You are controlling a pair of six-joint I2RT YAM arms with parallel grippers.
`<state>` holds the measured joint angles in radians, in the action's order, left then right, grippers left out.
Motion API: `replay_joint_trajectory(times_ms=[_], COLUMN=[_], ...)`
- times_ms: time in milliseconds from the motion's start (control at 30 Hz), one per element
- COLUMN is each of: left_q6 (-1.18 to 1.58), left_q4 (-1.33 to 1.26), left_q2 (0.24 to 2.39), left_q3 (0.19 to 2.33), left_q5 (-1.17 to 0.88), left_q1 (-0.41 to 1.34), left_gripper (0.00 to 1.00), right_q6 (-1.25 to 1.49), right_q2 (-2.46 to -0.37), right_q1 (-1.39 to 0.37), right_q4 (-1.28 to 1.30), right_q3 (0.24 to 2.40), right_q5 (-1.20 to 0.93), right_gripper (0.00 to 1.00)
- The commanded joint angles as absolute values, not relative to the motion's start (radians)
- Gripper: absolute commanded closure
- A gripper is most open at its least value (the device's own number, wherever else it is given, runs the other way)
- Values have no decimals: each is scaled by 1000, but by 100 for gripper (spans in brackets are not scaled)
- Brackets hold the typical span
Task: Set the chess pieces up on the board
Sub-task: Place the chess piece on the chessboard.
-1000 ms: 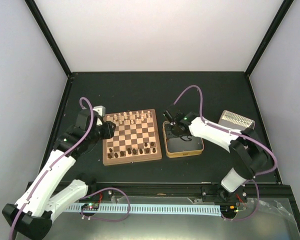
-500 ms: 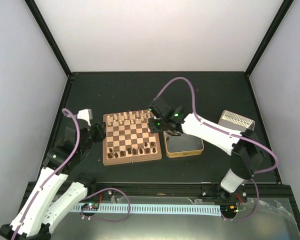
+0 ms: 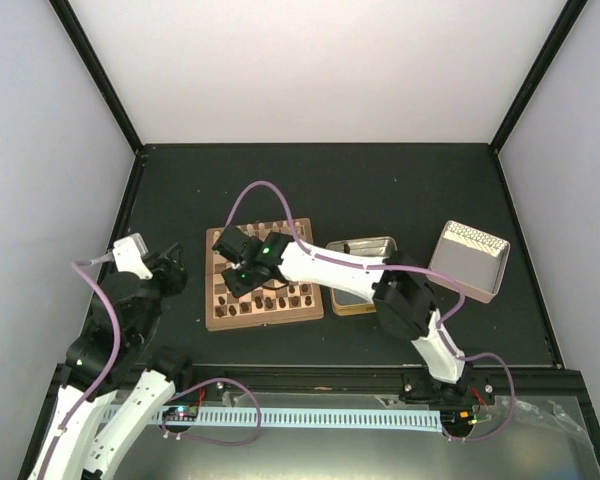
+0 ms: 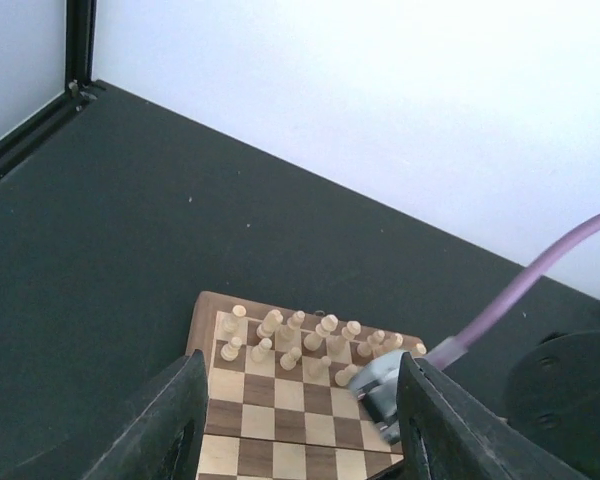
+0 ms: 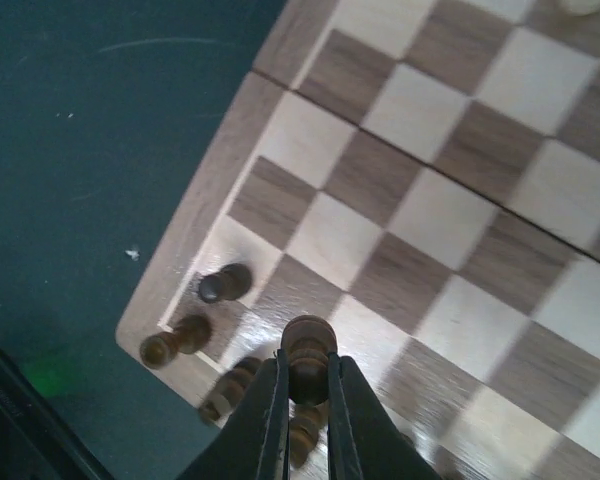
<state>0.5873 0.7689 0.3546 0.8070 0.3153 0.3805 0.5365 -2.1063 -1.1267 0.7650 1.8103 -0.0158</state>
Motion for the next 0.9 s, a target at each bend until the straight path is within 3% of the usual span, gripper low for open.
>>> replay_joint_trajectory(times_ms=[0, 367, 867], left_q6=[599, 592, 594], left_q4=[760, 772, 778], left_q2=[316, 307, 308], left_q3=[809, 816, 821], left_q5=[363, 374, 374], left_q1=[374, 374, 374], left_gripper=[46, 45, 45], right_q6=[525, 510, 491], right_q2=[-2185, -2293, -2344], right_q1=[-1154, -1179, -1187], right_q4=[818, 872, 949], right_q3=[1900, 2011, 2100], right_q5=[-47, -31, -18], right_gripper=[95, 95, 85])
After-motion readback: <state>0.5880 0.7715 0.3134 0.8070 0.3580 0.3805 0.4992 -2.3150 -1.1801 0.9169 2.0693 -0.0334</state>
